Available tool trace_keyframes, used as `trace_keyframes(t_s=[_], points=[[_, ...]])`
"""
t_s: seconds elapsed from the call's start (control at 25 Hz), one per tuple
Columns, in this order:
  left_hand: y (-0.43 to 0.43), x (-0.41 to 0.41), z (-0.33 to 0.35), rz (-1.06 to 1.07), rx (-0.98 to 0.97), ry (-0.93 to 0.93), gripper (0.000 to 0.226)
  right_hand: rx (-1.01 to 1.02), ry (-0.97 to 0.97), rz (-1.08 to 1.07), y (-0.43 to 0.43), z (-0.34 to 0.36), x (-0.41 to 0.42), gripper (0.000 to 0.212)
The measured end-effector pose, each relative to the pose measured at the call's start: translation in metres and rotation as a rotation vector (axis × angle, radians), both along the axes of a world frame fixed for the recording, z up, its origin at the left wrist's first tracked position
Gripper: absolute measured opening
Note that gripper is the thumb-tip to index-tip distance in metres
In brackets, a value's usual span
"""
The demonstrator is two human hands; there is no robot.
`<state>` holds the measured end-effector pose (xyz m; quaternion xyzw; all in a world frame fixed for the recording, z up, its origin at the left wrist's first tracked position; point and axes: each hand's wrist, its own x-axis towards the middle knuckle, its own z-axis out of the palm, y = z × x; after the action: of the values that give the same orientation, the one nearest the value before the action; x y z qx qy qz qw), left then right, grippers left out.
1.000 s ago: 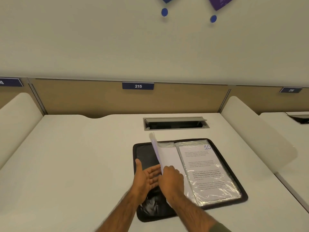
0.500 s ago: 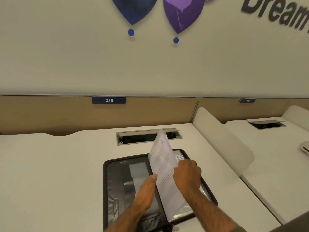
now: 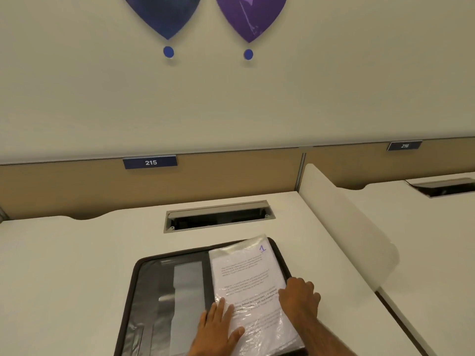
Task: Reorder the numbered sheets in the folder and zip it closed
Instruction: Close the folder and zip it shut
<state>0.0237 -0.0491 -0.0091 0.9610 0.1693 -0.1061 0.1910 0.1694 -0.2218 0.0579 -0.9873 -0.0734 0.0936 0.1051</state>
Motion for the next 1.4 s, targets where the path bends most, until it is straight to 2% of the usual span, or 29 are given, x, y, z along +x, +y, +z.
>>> trace_keyframes(t_s=[0.04,0.12,0.16,0.24,0.36,0.44,0.52,0.6,0.64,0.72,0.84,0.96,1.04,1.16,1.24,1.4], points=[[-0.001,0.002,-0.005,-0.001,0.048,-0.015,0.118,0.004,0.016,0.01,-0.006,-0.008,0.004,0.022],[-0.001,0.001,-0.028,0.009,0.111,0.092,0.086,0.001,-0.001,0.032,-0.017,-0.025,0.008,0.025],[0.001,0.0,-0.045,-0.004,0.168,0.118,0.083,-0.003,-0.04,0.046,-0.021,-0.033,0.009,0.028],[-0.003,-0.004,-0.058,-0.006,0.164,0.085,0.086,-0.032,-0.09,0.098,-0.026,-0.047,0.006,0.044],[-0.015,0.002,-0.048,0.058,0.068,0.112,0.089,-0.041,-0.088,0.281,-0.028,-0.065,-0.003,0.069],[-0.025,0.001,-0.026,0.009,0.145,0.087,0.087,-0.06,-0.051,0.382,-0.03,-0.087,-0.007,0.077],[-0.028,-0.002,-0.017,0.029,0.14,0.079,0.08,-0.048,0.007,0.415,-0.034,-0.107,-0.005,0.075],[-0.028,-0.006,-0.016,-0.002,0.273,-0.036,0.074,-0.045,-0.021,0.447,-0.041,-0.106,-0.003,0.075],[-0.027,-0.009,-0.015,-0.018,0.277,-0.052,0.073,-0.056,-0.04,0.463,-0.044,-0.108,-0.001,0.075],[-0.02,-0.02,-0.014,-0.002,0.153,0.018,0.074,-0.08,-0.069,0.494,-0.045,-0.114,0.002,0.076],[0.012,-0.043,-0.014,0.153,0.131,0.021,0.078,-0.096,-0.094,0.472,-0.046,-0.117,0.004,0.078],[0.055,-0.076,-0.013,0.386,0.114,0.014,0.103,-0.055,-0.101,0.487,-0.035,-0.109,0.002,0.08],[0.08,-0.093,-0.011,0.505,0.104,0.03,0.106,-0.034,-0.071,0.54,-0.015,-0.096,-0.006,0.08],[0.105,-0.106,-0.005,0.586,0.049,0.05,0.098,-0.023,-0.062,0.634,0.035,-0.085,-0.03,0.081],[0.116,-0.107,-0.004,0.619,0.028,0.037,0.084,-0.026,-0.036,0.702,0.071,-0.077,-0.054,0.079],[0.133,-0.104,-0.001,0.712,0.038,-0.051,0.065,-0.085,0.099,0.852,0.137,-0.064,-0.104,0.075]])
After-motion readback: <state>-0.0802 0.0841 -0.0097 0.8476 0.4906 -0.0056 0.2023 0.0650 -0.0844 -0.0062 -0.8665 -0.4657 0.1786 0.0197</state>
